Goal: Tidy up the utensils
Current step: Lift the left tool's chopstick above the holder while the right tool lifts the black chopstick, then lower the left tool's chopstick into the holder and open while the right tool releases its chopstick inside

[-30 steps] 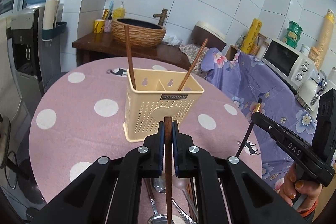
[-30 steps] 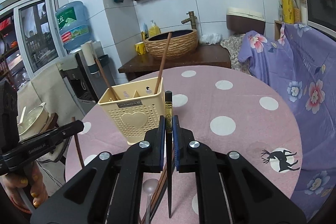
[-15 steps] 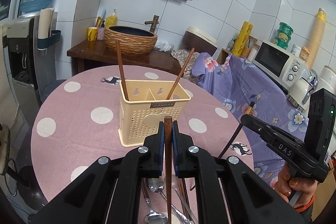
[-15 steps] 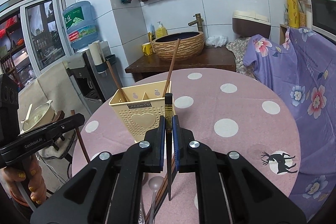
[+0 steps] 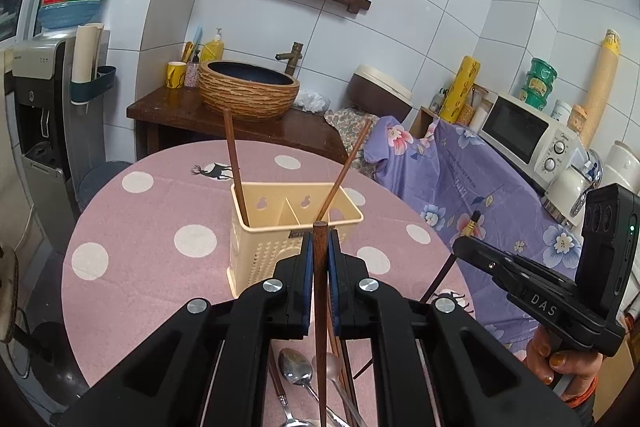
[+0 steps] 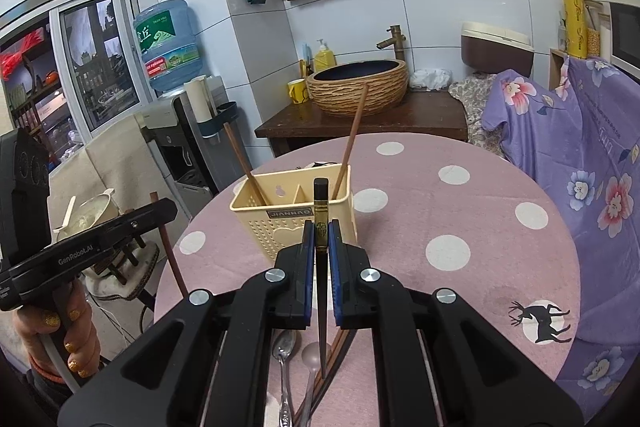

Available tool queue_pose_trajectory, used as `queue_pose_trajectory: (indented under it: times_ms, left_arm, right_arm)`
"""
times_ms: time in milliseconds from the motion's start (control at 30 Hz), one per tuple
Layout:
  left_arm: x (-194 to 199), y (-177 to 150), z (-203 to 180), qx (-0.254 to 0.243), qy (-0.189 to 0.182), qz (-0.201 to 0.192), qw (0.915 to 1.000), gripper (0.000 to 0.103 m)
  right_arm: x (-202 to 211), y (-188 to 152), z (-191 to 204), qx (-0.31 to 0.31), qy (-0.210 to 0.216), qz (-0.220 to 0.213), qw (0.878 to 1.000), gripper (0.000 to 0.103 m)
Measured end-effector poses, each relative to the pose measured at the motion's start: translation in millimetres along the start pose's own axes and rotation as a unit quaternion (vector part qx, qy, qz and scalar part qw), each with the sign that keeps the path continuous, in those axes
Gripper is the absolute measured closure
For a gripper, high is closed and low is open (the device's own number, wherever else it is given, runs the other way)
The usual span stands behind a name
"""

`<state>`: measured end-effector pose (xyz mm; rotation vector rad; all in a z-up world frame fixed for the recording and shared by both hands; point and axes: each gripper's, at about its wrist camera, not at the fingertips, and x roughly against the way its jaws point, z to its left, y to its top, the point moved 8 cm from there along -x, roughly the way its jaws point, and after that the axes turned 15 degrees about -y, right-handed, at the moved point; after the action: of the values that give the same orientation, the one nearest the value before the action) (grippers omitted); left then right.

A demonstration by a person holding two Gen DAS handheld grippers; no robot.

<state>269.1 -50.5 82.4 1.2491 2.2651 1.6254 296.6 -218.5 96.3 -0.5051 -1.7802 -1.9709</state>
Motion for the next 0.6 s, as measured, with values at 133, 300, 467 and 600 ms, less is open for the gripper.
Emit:
queue_pose_trajectory:
  times_ms: [133,300,467,600]
  left_arm:
    - [8,37,2,0.009,-0.008,-0.032,0.9994,0.095]
    - [29,110,-5,-0.009,0.011,-0.114,0.9934,0.095]
    - [33,158,-3,-0.022,0.050,-0.172,0.9837,0.095]
    - [24,173,-1,-0.044,0.079,-0.201,0.9754,0.095]
  right_arm:
    - [9,32,7,0.000,0.013,-0.019,1.000,0.095]
    - [28,102,12,-0.026,0.020,-0.076,0.997,0.095]
    - [32,158,13,-0.048,-0.013,-0.125,0.991,0.095]
    - [12,173,15,-0.058,-0.036,-0.136,0.988,0.095]
